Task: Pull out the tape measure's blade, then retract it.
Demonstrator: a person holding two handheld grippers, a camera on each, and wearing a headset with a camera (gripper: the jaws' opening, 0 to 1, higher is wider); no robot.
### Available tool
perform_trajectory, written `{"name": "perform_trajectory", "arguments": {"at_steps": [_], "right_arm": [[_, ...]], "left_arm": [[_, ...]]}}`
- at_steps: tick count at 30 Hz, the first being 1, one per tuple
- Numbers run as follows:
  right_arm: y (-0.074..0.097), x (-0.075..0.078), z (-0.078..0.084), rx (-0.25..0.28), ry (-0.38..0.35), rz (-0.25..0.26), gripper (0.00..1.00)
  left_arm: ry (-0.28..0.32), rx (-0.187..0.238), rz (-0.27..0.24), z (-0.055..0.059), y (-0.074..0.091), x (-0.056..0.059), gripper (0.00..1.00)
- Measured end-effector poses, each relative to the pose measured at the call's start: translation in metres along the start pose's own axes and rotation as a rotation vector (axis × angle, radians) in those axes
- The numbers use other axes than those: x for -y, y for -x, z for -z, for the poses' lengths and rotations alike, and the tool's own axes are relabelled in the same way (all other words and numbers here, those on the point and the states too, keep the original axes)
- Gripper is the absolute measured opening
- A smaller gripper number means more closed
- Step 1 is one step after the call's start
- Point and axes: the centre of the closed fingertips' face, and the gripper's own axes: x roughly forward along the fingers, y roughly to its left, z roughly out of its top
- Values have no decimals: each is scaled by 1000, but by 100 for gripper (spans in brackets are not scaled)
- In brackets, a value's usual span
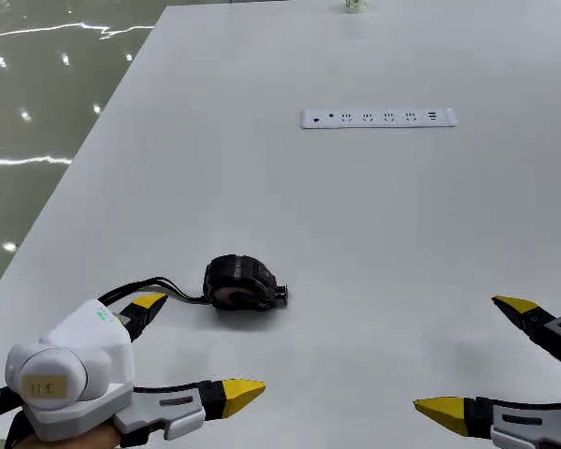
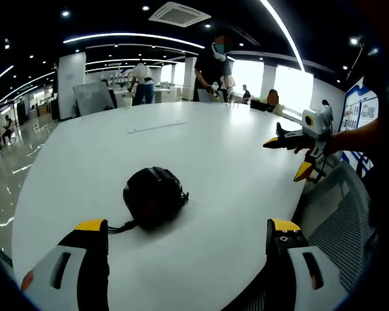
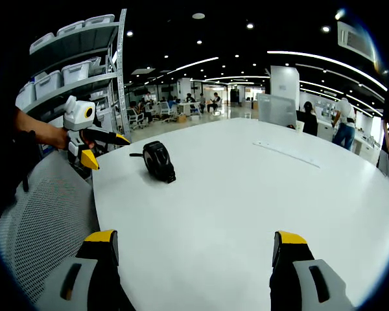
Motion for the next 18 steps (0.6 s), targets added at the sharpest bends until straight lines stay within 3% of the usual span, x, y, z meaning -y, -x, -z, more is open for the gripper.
{"name": "perform_trajectory", "arguments": {"at_steps": [18], "right_arm": [[2,0,1,-2,-10,0,99]], "left_arm": [[2,-9,15,2,0,-1,99]]}}
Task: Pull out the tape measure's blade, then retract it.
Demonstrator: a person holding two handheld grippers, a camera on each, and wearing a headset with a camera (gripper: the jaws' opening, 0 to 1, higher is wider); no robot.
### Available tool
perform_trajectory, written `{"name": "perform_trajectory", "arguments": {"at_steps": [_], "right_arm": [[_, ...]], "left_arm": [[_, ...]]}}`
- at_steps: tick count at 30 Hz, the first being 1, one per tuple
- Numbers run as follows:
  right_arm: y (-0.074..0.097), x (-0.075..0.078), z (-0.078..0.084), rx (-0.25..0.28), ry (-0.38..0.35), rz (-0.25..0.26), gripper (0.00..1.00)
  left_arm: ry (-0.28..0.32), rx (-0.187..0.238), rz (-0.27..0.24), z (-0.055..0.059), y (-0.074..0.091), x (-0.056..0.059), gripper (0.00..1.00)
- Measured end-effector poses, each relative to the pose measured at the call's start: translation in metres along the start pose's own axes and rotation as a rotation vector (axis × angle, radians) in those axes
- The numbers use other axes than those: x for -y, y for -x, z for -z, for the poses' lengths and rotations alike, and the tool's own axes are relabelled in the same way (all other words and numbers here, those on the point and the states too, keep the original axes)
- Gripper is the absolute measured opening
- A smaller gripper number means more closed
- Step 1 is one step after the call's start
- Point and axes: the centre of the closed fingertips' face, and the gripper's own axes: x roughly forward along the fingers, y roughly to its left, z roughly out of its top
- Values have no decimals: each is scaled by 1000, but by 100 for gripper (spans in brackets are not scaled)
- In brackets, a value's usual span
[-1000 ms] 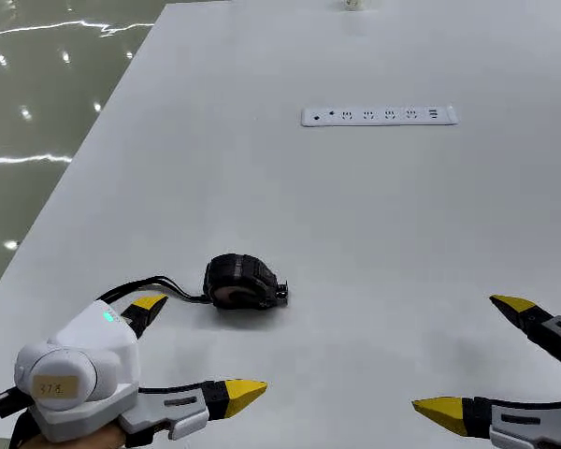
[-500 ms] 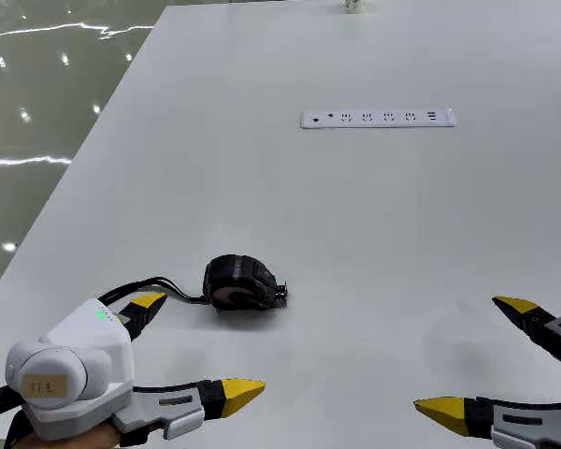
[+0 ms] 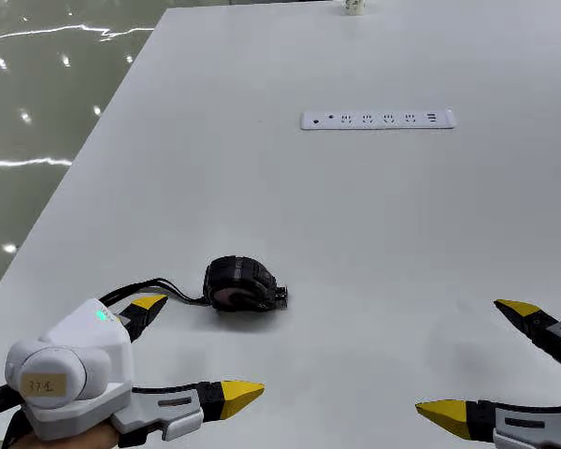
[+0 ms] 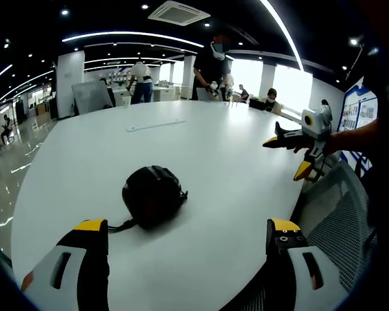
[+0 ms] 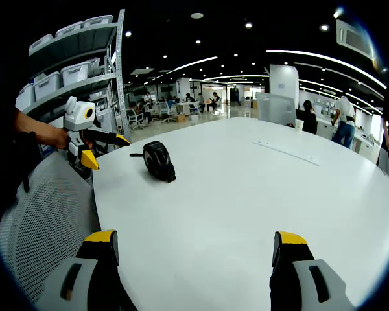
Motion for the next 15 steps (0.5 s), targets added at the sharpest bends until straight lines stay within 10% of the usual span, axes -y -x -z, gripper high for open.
{"name": "perform_trajectory", "arguments": {"at_steps": [15], "right_arm": [[2,1,0,-3,1,1,99]], "left_arm": [[8,1,-2,0,1,-2,99]]}}
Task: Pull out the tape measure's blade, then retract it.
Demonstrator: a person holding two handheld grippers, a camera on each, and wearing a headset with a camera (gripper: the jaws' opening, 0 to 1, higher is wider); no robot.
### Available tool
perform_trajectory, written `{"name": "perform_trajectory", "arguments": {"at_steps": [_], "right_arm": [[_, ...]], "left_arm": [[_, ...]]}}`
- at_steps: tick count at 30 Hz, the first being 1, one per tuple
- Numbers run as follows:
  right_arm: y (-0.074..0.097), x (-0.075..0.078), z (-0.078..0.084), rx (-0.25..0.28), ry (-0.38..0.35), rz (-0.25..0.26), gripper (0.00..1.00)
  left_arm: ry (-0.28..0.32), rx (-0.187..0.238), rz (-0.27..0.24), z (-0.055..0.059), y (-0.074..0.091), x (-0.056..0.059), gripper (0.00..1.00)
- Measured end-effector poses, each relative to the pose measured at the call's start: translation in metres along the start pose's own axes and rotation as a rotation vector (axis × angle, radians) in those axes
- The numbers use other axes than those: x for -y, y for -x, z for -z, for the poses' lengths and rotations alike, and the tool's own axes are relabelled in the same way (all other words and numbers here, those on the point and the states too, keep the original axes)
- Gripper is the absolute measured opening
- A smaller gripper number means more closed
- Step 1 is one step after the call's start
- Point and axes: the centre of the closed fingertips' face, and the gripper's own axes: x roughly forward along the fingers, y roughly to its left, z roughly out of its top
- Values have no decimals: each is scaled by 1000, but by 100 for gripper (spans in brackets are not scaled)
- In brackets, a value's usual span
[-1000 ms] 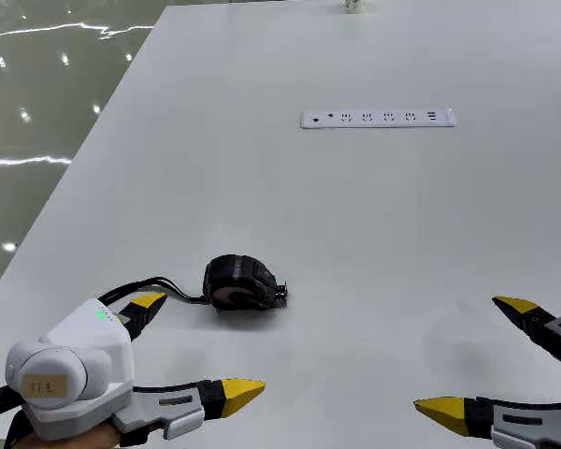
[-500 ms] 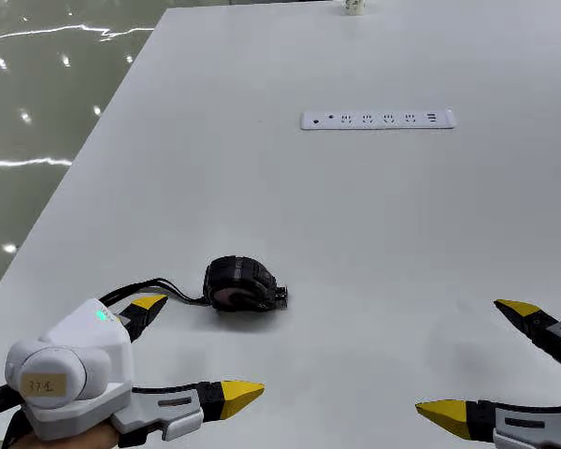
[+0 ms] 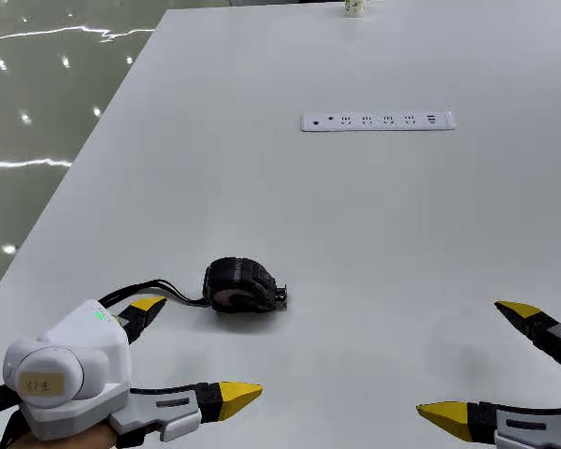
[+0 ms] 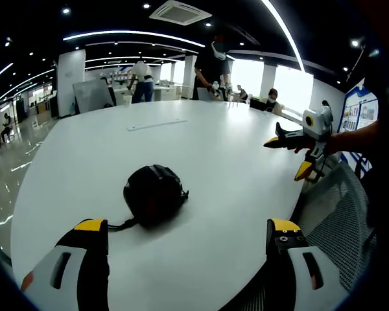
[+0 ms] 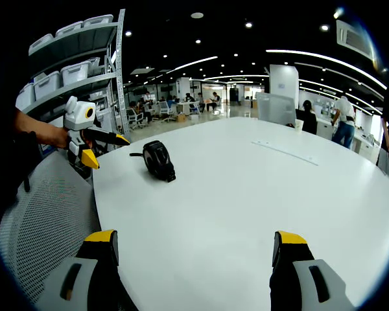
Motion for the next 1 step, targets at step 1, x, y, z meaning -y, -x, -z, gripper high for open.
{"name": "perform_trajectory", "arguments": {"at_steps": [1], "right_arm": [[0,0,0,1,2,0,99]], "left_arm": [[3,-2,3,0,0,1,99]]}}
